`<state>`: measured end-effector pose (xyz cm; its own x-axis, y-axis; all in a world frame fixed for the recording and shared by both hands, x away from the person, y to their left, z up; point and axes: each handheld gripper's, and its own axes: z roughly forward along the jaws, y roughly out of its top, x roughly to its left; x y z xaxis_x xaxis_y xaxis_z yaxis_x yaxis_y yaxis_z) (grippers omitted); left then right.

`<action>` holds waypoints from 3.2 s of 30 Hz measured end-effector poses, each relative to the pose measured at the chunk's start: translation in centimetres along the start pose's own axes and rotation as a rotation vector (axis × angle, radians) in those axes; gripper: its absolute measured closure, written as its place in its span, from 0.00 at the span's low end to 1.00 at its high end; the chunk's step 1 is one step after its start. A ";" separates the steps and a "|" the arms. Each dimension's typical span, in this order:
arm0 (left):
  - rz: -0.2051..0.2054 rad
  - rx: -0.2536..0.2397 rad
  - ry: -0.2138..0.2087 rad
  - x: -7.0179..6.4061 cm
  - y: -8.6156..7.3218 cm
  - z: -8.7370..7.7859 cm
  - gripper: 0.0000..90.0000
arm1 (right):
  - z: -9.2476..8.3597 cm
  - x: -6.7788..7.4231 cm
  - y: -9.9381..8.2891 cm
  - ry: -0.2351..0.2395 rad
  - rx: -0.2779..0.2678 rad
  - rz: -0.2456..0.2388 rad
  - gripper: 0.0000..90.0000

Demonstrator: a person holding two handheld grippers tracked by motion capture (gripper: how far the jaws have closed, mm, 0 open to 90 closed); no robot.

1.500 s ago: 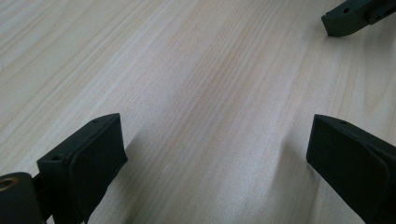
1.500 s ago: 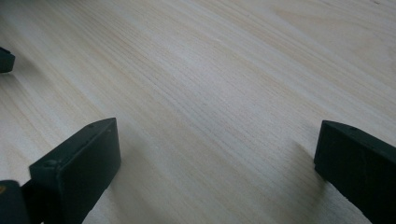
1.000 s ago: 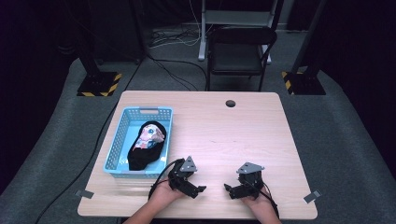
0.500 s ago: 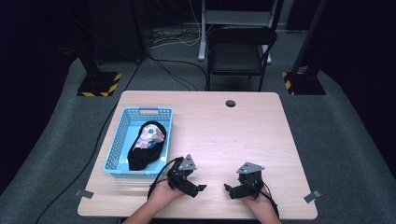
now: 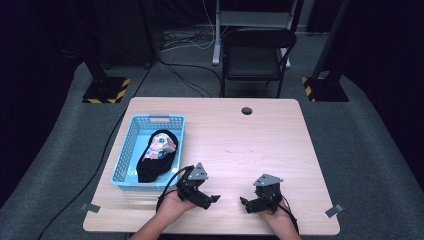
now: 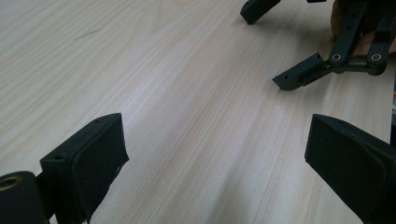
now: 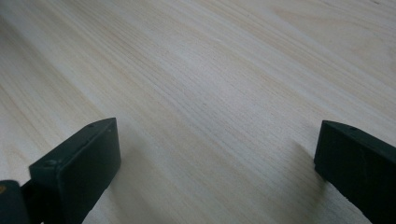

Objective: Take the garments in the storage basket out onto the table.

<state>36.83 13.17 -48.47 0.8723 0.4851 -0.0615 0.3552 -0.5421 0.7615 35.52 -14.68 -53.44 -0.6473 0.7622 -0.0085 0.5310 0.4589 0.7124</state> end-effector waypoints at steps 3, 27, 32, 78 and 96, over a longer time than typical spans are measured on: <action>-0.002 -0.005 0.000 0.1 0.1 -0.2 0.05 | 0.0 0.0 0.0 0.000 0.000 0.000 0.00; -0.016 -0.034 0.029 0.7 0.6 -1.8 0.06 | 0.0 0.0 0.0 0.000 0.000 -0.001 0.00; -0.022 -0.045 0.037 1.0 0.6 -2.3 0.06 | 0.0 0.0 0.0 0.000 0.000 0.000 0.00; -0.090 -0.117 0.121 3.5 0.6 -6.0 0.06 | 0.0 0.0 0.0 0.000 0.000 0.000 0.00; -0.121 -0.126 0.149 4.6 0.2 -6.8 0.06 | 0.0 0.0 0.0 0.000 0.000 0.000 0.00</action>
<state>38.59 19.94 -44.25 0.7634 0.6424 -0.0683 0.4013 -0.3887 0.8294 35.52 -14.68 -53.44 -0.6471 0.7623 -0.0082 0.5313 0.4587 0.7123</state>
